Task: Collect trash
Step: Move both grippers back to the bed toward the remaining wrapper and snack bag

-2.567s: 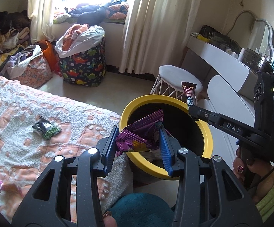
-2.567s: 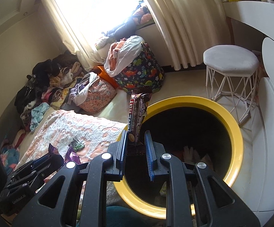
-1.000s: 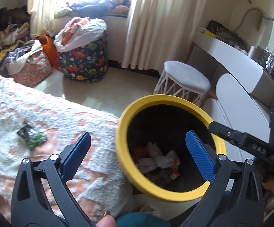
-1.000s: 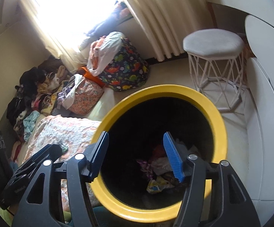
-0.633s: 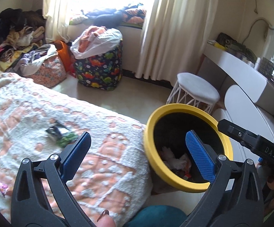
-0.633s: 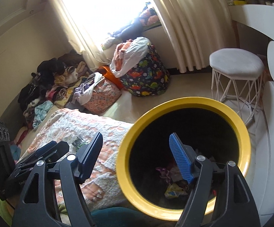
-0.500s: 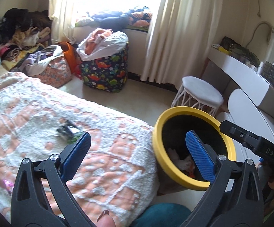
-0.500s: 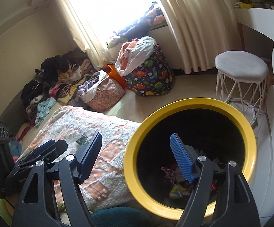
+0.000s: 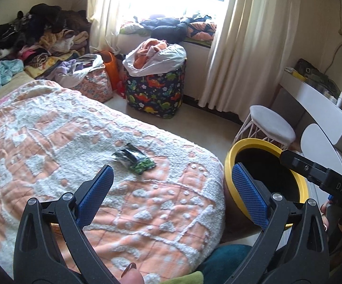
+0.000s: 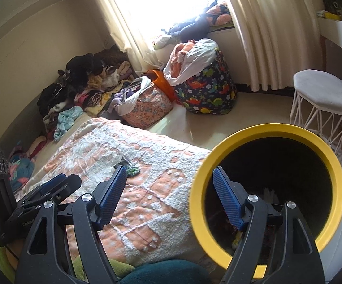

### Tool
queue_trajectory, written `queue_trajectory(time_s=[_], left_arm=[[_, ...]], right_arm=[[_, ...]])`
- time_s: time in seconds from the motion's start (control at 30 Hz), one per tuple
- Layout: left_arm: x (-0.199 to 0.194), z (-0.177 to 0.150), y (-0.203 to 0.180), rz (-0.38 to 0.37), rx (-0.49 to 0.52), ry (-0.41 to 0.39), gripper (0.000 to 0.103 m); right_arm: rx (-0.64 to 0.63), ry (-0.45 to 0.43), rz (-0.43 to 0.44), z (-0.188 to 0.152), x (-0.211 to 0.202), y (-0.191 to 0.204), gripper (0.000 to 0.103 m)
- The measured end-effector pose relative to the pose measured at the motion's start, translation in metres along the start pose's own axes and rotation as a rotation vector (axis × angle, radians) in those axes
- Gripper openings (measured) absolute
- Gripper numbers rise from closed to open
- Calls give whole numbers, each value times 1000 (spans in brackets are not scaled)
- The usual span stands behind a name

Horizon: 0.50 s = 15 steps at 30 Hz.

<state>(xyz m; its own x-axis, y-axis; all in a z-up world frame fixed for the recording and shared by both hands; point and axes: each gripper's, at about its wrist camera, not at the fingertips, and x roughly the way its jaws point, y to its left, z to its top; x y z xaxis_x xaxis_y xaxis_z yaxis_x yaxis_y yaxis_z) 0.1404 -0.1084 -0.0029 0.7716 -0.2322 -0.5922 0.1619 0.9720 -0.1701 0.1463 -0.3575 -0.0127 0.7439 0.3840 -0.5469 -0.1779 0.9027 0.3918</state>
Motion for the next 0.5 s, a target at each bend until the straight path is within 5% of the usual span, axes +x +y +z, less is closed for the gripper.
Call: queue_trajectory(time_s=[0.5], left_arm=[[-13, -15, 78, 136, -120, 28, 92]], right_arm=[[-151, 113, 63, 8, 62, 68, 75]])
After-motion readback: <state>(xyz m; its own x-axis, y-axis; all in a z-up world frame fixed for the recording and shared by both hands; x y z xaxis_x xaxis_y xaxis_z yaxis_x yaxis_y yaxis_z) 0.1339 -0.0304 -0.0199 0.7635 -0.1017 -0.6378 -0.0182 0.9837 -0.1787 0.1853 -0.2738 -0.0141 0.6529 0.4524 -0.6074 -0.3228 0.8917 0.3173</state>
